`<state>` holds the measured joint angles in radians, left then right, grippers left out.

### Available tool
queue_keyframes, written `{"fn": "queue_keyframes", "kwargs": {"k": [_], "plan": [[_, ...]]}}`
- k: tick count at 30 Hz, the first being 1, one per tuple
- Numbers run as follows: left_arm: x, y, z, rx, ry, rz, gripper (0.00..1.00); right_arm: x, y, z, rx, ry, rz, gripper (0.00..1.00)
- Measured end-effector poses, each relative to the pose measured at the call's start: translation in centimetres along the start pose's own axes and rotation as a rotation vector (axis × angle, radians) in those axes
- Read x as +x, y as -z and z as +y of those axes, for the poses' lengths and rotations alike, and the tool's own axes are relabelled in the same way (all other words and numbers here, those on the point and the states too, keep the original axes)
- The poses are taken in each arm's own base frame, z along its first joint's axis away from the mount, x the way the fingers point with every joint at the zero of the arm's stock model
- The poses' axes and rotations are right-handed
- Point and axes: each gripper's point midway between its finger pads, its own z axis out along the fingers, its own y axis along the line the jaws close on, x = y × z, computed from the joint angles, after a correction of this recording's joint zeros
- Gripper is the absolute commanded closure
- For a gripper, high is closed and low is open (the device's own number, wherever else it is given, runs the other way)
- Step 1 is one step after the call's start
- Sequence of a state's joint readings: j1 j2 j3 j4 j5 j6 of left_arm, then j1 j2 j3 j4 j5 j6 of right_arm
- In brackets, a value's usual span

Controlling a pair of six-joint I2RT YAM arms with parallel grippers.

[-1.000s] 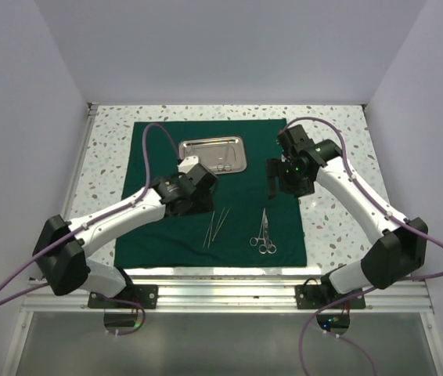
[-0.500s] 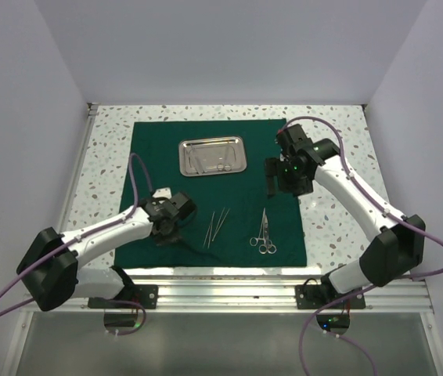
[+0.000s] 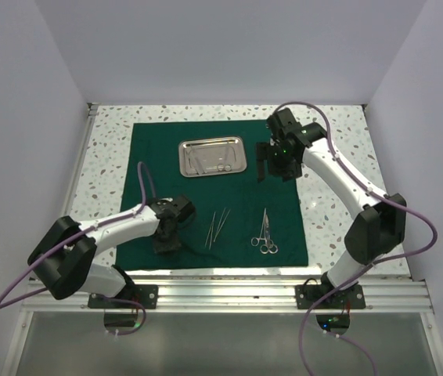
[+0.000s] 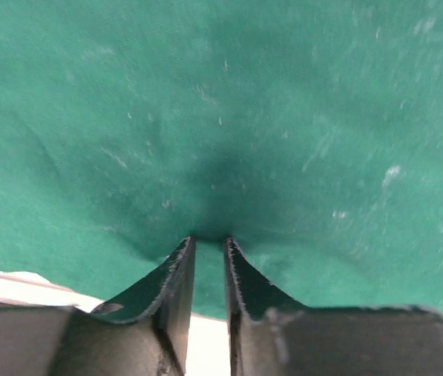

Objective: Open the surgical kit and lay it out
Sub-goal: Move the surgical kit at the center of the board, then pick up the medical item from the container.

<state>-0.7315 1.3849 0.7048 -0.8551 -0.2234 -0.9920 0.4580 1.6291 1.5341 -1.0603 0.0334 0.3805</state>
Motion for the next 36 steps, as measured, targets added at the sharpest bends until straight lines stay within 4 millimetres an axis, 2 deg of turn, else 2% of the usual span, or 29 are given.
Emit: {"fn": "queue_keyframes", "kwargs": {"k": [6,13,16,18,20,23,25,27,29,31,34,36], "plan": [[2.2,0.3,1.2,-0.059,-0.042,0.123,0.65,-2.9,-1.2,1.0,-0.012,-0.008,-0.021,0.2],[4.2,1.6,2.5,-0.111,-0.103,0.222,0.59,-3.6,-3.1,0.9,-0.015,-0.029,0.008,0.2],[3.5,3.2,2.3,-0.128,-0.117,0.236,0.57,-4.1,-3.4,0.9,-0.013,-0.033,0.011,0.2],[1.6,5.2,0.7,-0.1,-0.123,0.201,0.52,-5.1,-3.3,1.3,-0.019,-0.034,-0.005,0.2],[-1.3,7.7,-1.8,-0.035,-0.12,0.137,0.47,-6.2,-3.1,1.7,-0.03,-0.034,-0.028,0.2],[-7.0,12.4,-6.4,0.125,-0.093,-0.004,0.44,-8.7,-2.3,3.0,-0.071,-0.039,-0.082,0.19],[-10.6,15.0,-8.1,0.194,-0.075,-0.096,0.44,-10.4,-1.9,3.9,-0.101,-0.047,-0.119,0.2],[-13.5,16.5,-9.0,0.227,-0.074,-0.171,0.43,-12.0,-1.8,4.9,-0.132,-0.055,-0.144,0.21],[-16.3,16.7,-9.7,0.236,-0.083,-0.224,0.44,-13.2,-2.2,5.6,-0.151,-0.066,-0.153,0.21],[-19.0,16.0,-10.6,0.234,-0.08,-0.256,0.46,-13.8,-3.0,6.1,-0.162,-0.074,-0.148,0.21],[-23.9,13.2,-12.1,0.219,-0.063,-0.283,0.51,-13.5,-3.8,6.0,-0.153,-0.079,-0.122,0.21],[-27.1,10.5,-13.0,0.201,-0.049,-0.293,0.53,-12.9,-3.8,5.8,-0.141,-0.08,-0.1,0.21]]}}
